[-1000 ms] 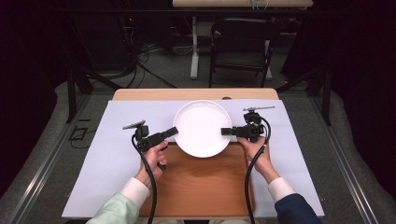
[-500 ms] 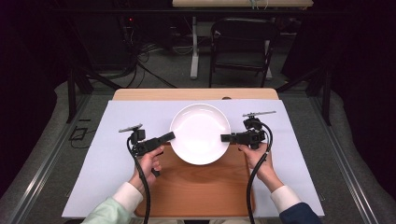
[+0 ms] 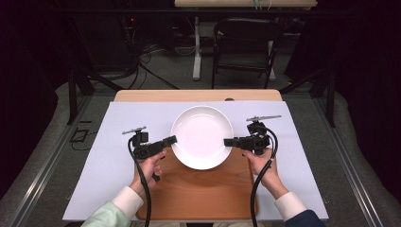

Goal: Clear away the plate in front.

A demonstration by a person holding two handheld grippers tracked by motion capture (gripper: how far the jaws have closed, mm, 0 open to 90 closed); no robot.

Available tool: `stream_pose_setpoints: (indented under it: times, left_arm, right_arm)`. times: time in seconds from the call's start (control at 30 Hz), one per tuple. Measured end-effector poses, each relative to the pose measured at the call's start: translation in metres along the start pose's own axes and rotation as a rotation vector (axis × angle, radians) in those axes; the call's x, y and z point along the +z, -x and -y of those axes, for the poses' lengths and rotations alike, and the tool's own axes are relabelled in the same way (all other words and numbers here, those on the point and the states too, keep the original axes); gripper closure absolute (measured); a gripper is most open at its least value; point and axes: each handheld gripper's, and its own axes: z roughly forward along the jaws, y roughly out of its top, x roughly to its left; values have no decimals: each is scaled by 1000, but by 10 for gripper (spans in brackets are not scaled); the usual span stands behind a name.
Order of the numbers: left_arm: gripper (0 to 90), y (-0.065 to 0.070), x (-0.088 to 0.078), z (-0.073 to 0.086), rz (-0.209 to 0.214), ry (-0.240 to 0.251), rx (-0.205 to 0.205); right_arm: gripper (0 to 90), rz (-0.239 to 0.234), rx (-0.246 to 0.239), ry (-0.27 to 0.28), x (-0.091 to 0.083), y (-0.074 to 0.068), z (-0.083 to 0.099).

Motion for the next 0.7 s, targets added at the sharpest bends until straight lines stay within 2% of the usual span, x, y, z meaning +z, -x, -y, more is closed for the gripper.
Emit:
stream_pose_setpoints:
  times: [0.1, 0.23, 0.3, 0.53, 0.7]
  left_arm:
    - [810, 2, -2, 1, 2, -4, 11]
    - [811, 5, -5, 1, 5, -15, 57]
    - [812, 6, -7, 3, 11, -18, 57]
    - [821, 10, -17, 9, 33, -51, 100]
    - [820, 11, -25, 14, 16, -59, 123]
  right_arm:
    - [770, 0, 2, 1, -2, -3, 2]
    - [773, 4, -3, -6, -6, -6, 6]
    - [773, 7, -5, -12, -7, -8, 8]
    - [777, 7, -8, -20, -13, -14, 15]
    - [782, 4, -23, -39, -12, -19, 20]
